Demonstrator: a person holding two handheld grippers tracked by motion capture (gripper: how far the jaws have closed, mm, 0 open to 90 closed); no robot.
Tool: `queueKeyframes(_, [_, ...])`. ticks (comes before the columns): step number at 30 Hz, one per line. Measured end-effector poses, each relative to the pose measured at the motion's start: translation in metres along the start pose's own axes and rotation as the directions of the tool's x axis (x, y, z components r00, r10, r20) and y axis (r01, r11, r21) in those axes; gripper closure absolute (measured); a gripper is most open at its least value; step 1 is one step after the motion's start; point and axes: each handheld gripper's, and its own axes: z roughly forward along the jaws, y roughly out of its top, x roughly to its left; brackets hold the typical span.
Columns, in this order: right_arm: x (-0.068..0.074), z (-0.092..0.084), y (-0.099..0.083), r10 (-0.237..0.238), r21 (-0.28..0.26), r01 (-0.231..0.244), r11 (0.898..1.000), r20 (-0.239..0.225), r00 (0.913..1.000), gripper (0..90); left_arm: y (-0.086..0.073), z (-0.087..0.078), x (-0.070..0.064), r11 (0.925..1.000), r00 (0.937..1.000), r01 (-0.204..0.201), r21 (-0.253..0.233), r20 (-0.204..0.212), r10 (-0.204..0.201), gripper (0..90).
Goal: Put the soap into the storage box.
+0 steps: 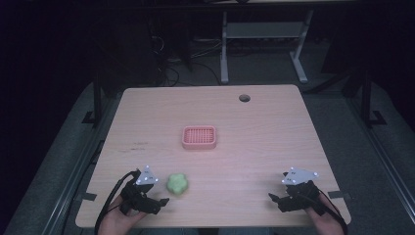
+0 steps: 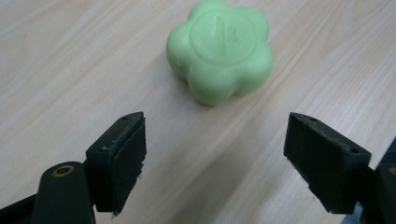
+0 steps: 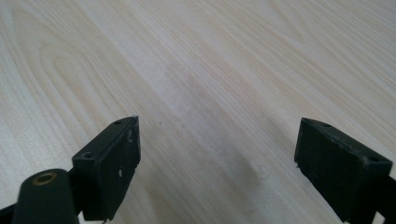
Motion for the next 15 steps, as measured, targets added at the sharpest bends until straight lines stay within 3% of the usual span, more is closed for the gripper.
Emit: queueKeyframes(15, [0.0, -0.002, 0.0, -0.002, -0.005, 0.002, 1.0, 0.002, 1.0, 13.8, 0.034, 0.012, -0.002, 0.9975, 0.9992, -0.038, 0.061, 0.016, 0.037, 20.1])
